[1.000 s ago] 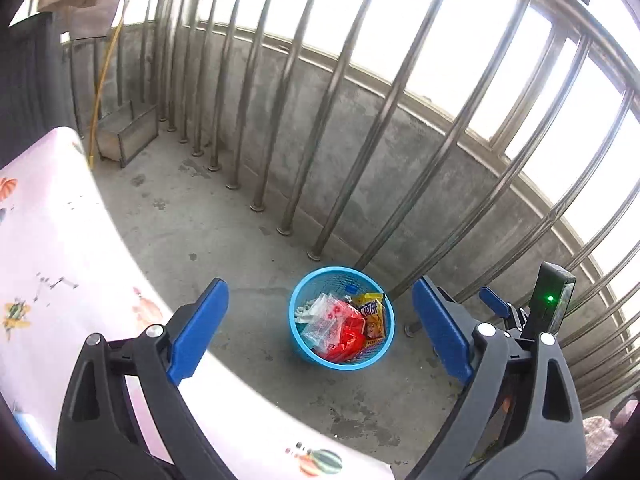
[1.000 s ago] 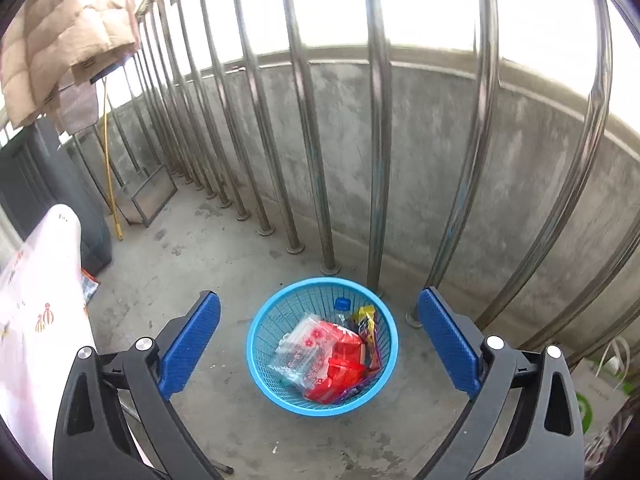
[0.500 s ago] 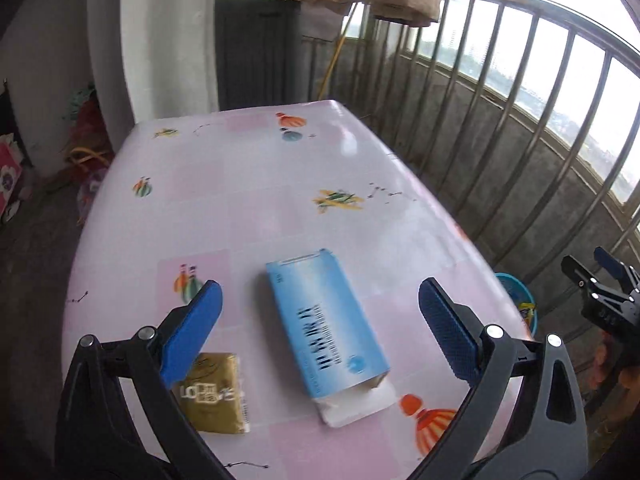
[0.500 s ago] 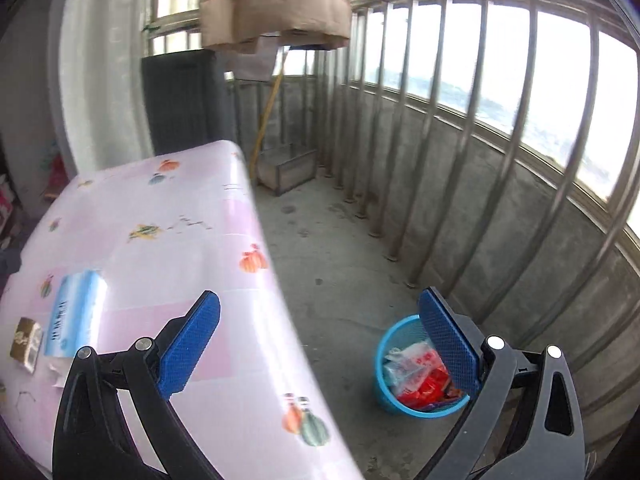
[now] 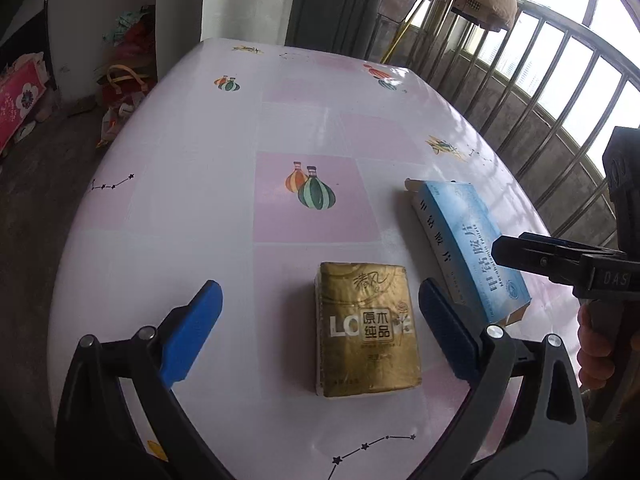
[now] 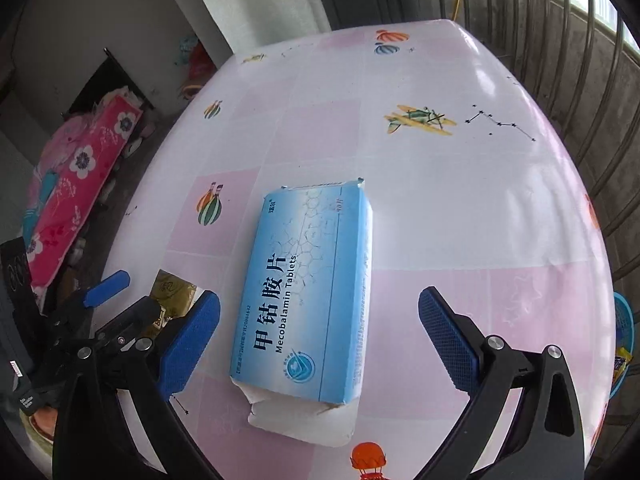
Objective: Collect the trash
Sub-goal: 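Move both tools back over the table to the gold pack and blue box, then grasp the blue Mecobalamin box with the right tool while the left tool approaches the gold pack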
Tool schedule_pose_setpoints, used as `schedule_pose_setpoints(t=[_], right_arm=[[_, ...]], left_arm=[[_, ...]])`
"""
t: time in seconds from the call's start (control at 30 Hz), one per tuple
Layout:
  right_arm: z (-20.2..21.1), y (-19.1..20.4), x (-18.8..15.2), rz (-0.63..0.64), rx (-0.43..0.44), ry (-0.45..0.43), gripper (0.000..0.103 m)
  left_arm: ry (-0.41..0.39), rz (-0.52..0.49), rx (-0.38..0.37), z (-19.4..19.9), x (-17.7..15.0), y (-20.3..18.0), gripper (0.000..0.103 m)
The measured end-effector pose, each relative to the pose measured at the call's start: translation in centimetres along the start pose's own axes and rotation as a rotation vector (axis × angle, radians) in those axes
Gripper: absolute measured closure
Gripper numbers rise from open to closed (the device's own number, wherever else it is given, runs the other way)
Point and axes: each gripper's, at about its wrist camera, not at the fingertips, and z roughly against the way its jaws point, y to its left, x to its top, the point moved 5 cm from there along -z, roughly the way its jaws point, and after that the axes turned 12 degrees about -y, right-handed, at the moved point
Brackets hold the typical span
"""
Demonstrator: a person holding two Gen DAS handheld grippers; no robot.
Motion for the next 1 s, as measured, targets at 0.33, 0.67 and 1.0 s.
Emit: schedule_pose_setpoints(t=[0.33, 0.67, 1.0], right_arm=[[-3.2, 1.5, -0.3, 0.139, -0.039, 0.065, 0.019], [0.2, -3.1, -1.6, 0.087, -0.077, 0.045, 0.027], [3.3, -5.8, -4.2, 0.058, -0.122, 0.019, 0.027]], left_arm=[[-0.018, -0.026, -0.04, -1.8, -0.4, 0.2, 0.009], [0.02, 0.009, -0.113, -1.9, -0.3, -1.2, 0.009], [0.058, -0.062, -0.126, -2.2, -1.2, -3.8, 0.009]])
